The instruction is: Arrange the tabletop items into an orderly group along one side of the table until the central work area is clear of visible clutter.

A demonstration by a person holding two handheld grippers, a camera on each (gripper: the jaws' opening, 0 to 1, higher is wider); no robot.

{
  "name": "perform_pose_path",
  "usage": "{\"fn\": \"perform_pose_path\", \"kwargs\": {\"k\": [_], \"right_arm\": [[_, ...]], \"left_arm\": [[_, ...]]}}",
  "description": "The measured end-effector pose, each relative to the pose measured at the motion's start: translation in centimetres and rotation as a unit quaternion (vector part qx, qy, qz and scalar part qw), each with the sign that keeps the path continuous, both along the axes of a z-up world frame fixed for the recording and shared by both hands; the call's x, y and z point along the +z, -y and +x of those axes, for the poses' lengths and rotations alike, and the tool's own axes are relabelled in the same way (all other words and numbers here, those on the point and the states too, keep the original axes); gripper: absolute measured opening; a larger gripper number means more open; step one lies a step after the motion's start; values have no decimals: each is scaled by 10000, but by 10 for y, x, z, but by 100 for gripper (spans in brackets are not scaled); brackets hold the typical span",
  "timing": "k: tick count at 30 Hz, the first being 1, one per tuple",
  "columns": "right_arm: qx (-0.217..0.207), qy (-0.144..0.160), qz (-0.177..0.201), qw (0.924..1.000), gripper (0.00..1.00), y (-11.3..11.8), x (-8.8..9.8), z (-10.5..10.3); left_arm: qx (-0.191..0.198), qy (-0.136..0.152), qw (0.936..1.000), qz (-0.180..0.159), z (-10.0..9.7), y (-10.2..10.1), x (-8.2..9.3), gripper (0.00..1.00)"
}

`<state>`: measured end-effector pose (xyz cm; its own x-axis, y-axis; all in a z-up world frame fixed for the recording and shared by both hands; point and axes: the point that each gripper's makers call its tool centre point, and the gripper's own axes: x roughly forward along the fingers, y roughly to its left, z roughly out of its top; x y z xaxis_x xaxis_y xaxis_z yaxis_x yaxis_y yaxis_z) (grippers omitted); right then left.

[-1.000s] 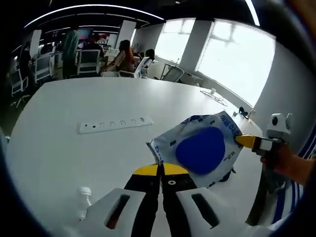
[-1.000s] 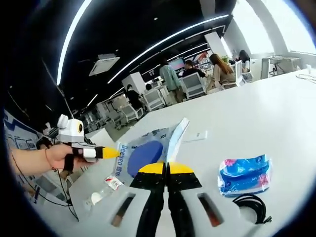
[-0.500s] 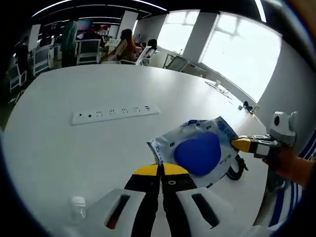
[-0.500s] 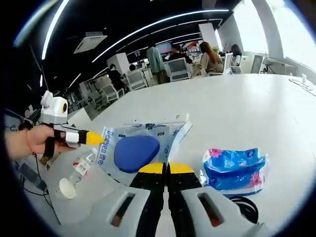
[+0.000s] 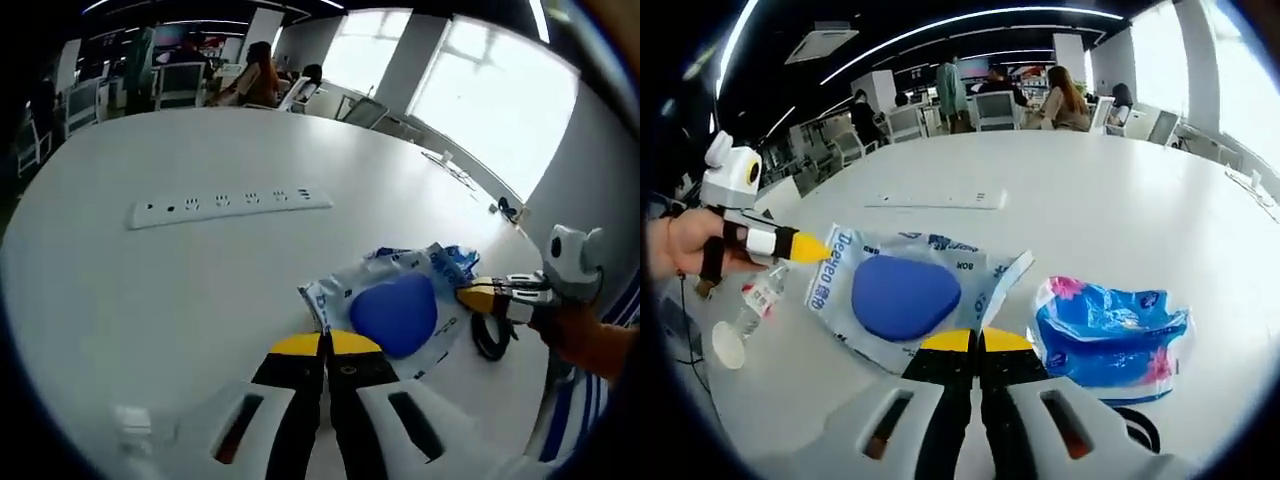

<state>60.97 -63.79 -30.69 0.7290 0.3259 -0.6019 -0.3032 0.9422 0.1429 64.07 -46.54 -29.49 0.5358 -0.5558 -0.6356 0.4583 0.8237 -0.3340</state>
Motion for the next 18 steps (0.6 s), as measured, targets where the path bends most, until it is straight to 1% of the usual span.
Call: {"fn": "perform_pose_path", "kwargs": {"k": [4, 8, 11, 14, 18], "right_arm": [[6, -61, -10, 10000, 0, -1, -6, 1], [41, -76, -100, 9999, 0, -1, -12, 3], [37, -109, -120, 9999, 0, 0, -16, 4], [11, -142, -135, 9998, 0, 1, -19, 5], [-3, -156, -140, 9998, 0, 2, -20, 5]], "left_arm": [[15, -45, 10000, -9, 2, 0, -6, 0], [47, -95, 9999, -22, 4, -1, -12, 0], [64, -114, 9999, -48, 4, -1, -14, 0], [77, -149, 9998, -63, 4, -1, -18, 0], [130, -166, 9997, -110, 5, -1, -19, 0]]}}
